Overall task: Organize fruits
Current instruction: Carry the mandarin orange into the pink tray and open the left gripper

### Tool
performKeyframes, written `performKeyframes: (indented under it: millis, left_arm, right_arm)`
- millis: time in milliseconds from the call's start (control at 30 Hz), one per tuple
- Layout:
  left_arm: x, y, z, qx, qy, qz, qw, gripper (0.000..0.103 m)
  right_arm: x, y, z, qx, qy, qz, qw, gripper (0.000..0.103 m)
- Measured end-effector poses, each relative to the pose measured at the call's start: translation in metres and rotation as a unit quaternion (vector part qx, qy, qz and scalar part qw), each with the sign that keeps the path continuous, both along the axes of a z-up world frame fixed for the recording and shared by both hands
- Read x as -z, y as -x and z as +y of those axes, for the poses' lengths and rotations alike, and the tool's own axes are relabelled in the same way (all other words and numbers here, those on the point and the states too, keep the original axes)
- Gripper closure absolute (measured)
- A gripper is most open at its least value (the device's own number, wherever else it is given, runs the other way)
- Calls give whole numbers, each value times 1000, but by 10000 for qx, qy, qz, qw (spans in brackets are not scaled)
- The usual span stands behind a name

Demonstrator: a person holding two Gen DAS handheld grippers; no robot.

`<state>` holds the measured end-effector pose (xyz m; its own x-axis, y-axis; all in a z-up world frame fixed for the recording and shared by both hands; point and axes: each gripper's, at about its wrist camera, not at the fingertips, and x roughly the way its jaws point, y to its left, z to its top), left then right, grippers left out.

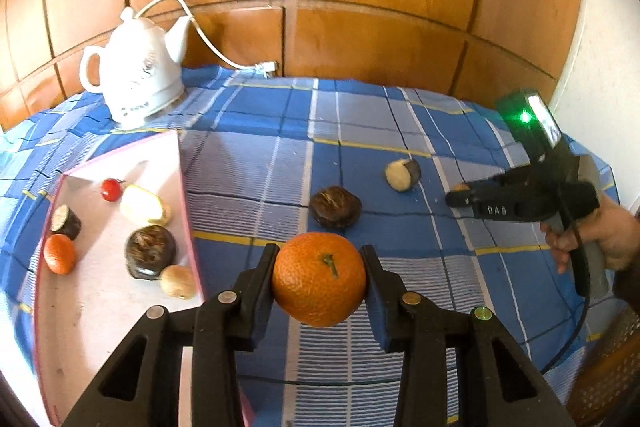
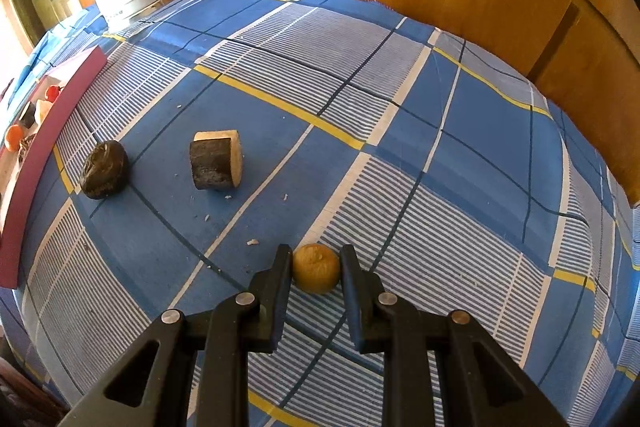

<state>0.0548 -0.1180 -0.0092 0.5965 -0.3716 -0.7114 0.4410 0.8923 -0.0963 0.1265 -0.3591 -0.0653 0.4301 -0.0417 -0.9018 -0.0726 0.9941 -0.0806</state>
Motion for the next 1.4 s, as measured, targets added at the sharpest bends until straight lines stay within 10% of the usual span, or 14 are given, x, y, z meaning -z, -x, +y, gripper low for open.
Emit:
performKeyframes:
  millis: [767,1400]
  left_arm:
    - [-4,-10,78,-879,215,188,9957,63]
    - [11,-84,180,-1946,927,791,9733,62]
  right_arm:
    - [1,1,1,-19,75,-22,10000,78]
    - [1,0,1,-55,95,-3,9999,78]
